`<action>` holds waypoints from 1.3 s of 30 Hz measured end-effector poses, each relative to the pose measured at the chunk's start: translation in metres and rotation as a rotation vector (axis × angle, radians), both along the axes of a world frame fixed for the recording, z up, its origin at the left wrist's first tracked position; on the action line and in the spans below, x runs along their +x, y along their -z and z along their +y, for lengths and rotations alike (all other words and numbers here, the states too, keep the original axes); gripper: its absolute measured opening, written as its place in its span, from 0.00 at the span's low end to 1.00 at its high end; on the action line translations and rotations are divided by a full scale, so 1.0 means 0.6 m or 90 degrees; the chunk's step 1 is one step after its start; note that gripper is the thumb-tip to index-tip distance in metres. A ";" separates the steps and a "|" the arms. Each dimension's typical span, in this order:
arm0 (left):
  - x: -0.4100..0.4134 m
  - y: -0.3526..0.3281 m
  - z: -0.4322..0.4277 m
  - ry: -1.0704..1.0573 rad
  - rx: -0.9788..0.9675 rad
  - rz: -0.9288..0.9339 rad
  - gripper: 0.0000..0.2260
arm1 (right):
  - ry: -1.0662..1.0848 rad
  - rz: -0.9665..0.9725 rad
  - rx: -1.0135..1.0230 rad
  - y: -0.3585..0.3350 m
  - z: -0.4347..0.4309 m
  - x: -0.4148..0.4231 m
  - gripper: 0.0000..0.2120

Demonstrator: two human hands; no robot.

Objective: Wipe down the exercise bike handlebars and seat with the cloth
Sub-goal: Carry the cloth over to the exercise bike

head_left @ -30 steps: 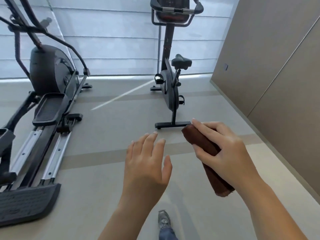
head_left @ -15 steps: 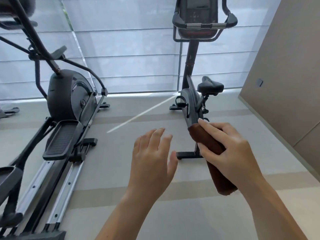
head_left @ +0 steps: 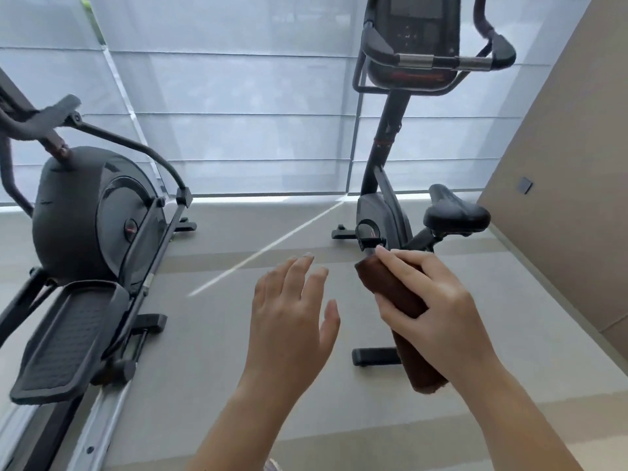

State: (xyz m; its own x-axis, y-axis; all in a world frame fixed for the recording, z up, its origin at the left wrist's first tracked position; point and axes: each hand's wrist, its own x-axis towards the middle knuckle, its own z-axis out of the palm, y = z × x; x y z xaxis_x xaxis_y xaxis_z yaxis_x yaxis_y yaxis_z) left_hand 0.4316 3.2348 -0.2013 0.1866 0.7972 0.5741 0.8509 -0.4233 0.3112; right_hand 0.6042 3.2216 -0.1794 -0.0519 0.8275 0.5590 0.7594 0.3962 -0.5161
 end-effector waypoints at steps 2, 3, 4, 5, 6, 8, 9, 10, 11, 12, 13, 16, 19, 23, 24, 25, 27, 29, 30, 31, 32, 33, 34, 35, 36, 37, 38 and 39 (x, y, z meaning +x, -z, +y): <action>-0.025 -0.011 0.077 0.019 0.015 -0.005 0.14 | -0.004 -0.001 0.006 -0.018 0.080 -0.033 0.24; -0.036 -0.018 0.114 0.029 0.025 -0.006 0.13 | -0.007 -0.005 0.012 -0.026 0.116 -0.049 0.23; -0.046 -0.024 0.149 0.036 0.031 -0.007 0.13 | -0.008 -0.010 0.020 -0.032 0.150 -0.061 0.23; -0.054 -0.030 0.184 0.041 0.033 -0.009 0.15 | -0.004 -0.014 0.025 -0.036 0.183 -0.071 0.23; -0.060 -0.034 0.217 0.045 0.036 -0.010 0.16 | 0.000 -0.015 0.027 -0.038 0.214 -0.078 0.24; -0.069 -0.039 0.276 0.053 0.038 -0.017 0.16 | 0.010 -0.012 0.026 -0.037 0.270 -0.088 0.24; -0.072 -0.038 0.302 0.061 0.038 -0.022 0.17 | 0.012 -0.008 0.026 -0.036 0.296 -0.089 0.23; -0.075 -0.037 0.328 0.067 0.038 -0.023 0.17 | 0.015 -0.003 0.026 -0.034 0.321 -0.091 0.23; -0.077 -0.034 0.355 0.074 0.036 -0.023 0.17 | 0.020 -0.001 0.024 -0.033 0.348 -0.091 0.23; -0.078 -0.032 0.384 0.079 0.034 -0.022 0.17 | 0.028 0.002 0.023 -0.031 0.376 -0.092 0.23; -0.079 -0.029 0.414 0.082 0.030 -0.020 0.17 | 0.034 0.006 0.021 -0.028 0.405 -0.092 0.23; -0.074 -0.021 0.504 0.091 0.029 -0.026 0.16 | 0.041 0.023 0.009 -0.017 0.495 -0.087 0.22; -0.055 -0.017 0.623 0.109 0.061 -0.018 0.13 | 0.051 0.072 -0.004 -0.010 0.608 -0.068 0.23; -0.011 -0.049 0.833 0.120 0.074 0.005 0.13 | 0.080 0.138 0.016 -0.018 0.803 -0.025 0.23; -0.008 -0.054 0.840 0.109 0.080 0.007 0.13 | 0.082 0.136 0.014 -0.019 0.810 -0.025 0.23; -0.004 -0.060 0.852 0.112 0.090 0.015 0.13 | 0.080 0.131 0.014 -0.021 0.821 -0.024 0.24; 0.012 -0.066 0.911 0.142 0.095 0.013 0.15 | 0.082 0.145 0.015 -0.029 0.876 -0.008 0.24; 0.034 -0.081 0.995 0.158 0.106 0.010 0.14 | 0.103 0.139 0.027 -0.046 0.954 0.011 0.24; 0.044 -0.085 1.030 0.165 0.108 0.010 0.14 | 0.111 0.129 0.037 -0.053 0.988 0.020 0.24; 0.052 -0.087 1.061 0.169 0.108 0.009 0.14 | 0.121 0.124 0.042 -0.059 1.018 0.029 0.24; 0.059 -0.087 1.087 0.174 0.108 0.010 0.14 | 0.130 0.121 0.042 -0.063 1.043 0.036 0.24; 0.064 -0.084 1.110 0.181 0.108 0.011 0.15 | 0.135 0.121 0.041 -0.066 1.066 0.042 0.24; 0.067 -0.082 1.132 0.190 0.107 0.013 0.16 | 0.138 0.122 0.039 -0.068 1.089 0.045 0.23; 0.069 -0.080 1.157 0.199 0.106 0.013 0.16 | 0.141 0.122 0.035 -0.069 1.112 0.048 0.23; 0.072 -0.079 1.184 0.206 0.104 0.012 0.17 | 0.145 0.119 0.031 -0.070 1.136 0.049 0.23; 0.075 -0.077 1.212 0.211 0.104 0.009 0.16 | 0.151 0.112 0.027 -0.071 1.160 0.051 0.23; 0.078 -0.075 1.240 0.214 0.107 0.006 0.16 | 0.157 0.104 0.026 -0.070 1.184 0.052 0.23; 0.081 -0.074 1.268 0.220 0.109 0.003 0.15 | 0.164 0.099 0.028 -0.071 1.207 0.054 0.23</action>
